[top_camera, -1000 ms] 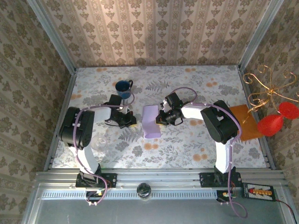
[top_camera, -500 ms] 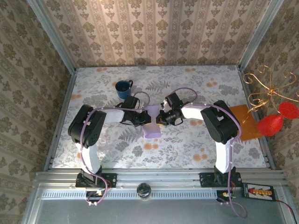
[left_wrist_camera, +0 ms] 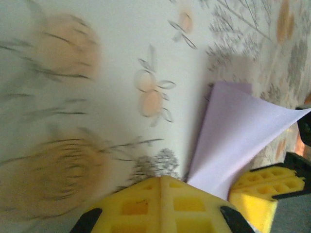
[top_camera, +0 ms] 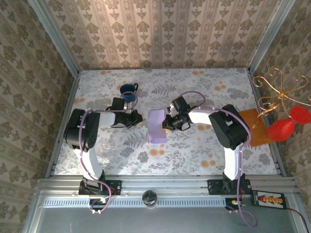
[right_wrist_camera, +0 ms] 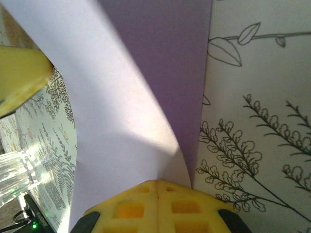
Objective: Fold a paper plane with a square sheet of paper (pick it up from the middle)
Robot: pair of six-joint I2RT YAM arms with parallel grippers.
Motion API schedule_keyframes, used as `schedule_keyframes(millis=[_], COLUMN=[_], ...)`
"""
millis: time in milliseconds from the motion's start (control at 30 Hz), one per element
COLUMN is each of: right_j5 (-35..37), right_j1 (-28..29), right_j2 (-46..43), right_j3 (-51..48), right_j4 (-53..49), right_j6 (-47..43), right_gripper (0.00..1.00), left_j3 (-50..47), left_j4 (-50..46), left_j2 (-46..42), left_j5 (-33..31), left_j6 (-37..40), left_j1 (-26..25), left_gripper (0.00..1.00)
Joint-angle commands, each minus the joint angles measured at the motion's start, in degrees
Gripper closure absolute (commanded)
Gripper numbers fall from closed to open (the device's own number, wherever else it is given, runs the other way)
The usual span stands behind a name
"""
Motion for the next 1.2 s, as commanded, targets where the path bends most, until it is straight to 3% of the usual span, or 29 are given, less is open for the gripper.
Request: schedule_keyframes(millis=[0,200,367,567,900,1167], right_j5=[15.8,15.7,15.8,15.8,16.4,16.2], right_j1=[0.6,0.6,0.6,0.6,0.6,0.6], right_j2=[10.4,10.9,11.0,11.0,10.6,10.8], right_j3=[-7.2,-7.4,-7.7,-8.2,-9.2,-9.1], right_j4=[-15.0,-14.7,-14.6,-13.7,-13.2,-13.0], right_j6=[0.6,0.8,0.8,1.0,1.1,1.1], right_gripper=[1.00,1.00,1.00,1.00,1.00,1.00], left_j3=[-1.0,1.8,6.1,7.3,4.5,5.7], left_j4=[-0.1,4.0,4.3,2.0,-5.0,-0.1], left_j2=[-4.0,-3.0,2.8,5.8,1.9,-3.4], left_j5=[-2.0,-1.9,-2.3,-5.8,-11.0,-7.6], left_j6=[1.2,-2.3,-3.2,-2.2,2.5,0.8], left_j1=[-0.9,-8.6,-11.2,-10.1,-0.4,-6.6], left_gripper=[1.00,1.00,1.00,1.00,1.00,1.00])
